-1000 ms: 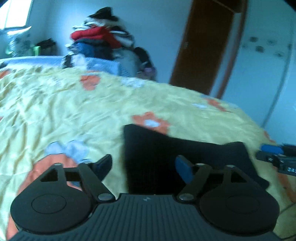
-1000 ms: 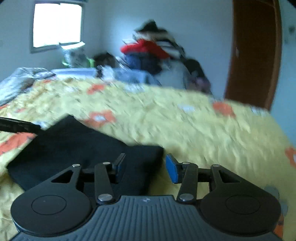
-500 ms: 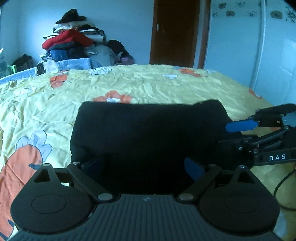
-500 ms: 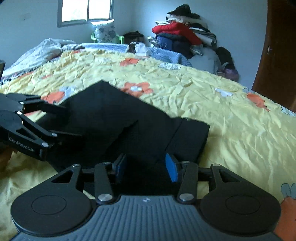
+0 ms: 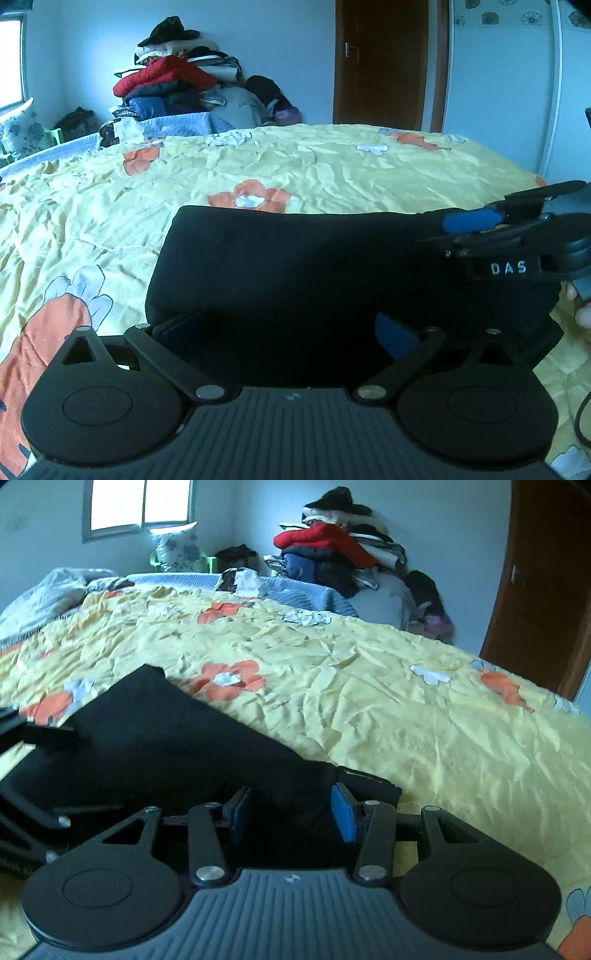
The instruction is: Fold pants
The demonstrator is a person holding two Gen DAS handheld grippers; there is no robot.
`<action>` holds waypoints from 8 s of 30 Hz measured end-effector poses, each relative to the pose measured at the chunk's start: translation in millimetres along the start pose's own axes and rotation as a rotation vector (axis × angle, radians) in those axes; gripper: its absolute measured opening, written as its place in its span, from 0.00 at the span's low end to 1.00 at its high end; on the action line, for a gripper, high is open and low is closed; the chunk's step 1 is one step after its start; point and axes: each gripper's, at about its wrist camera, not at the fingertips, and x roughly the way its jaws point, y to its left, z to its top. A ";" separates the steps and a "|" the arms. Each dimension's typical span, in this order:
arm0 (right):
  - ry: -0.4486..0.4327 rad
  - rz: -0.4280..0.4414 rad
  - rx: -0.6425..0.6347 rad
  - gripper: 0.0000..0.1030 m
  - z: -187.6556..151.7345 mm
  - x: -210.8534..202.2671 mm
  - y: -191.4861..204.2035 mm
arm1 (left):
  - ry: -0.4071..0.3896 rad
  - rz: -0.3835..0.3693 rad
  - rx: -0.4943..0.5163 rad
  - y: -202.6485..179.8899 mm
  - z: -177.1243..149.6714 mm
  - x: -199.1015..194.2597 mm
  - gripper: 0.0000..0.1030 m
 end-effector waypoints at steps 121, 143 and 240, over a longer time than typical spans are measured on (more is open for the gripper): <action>0.028 -0.169 0.208 1.00 -110.6 -101.8 112.5 | 0.039 0.142 -0.138 23.7 -93.5 -103.9 1.00; 0.030 -0.193 0.224 1.00 -112.6 -101.5 108.3 | 0.039 0.141 -0.137 23.7 -93.6 -104.1 1.00; 0.030 -0.194 0.224 1.00 -111.8 -101.6 108.5 | 0.040 0.145 -0.138 24.1 -94.2 -103.8 1.00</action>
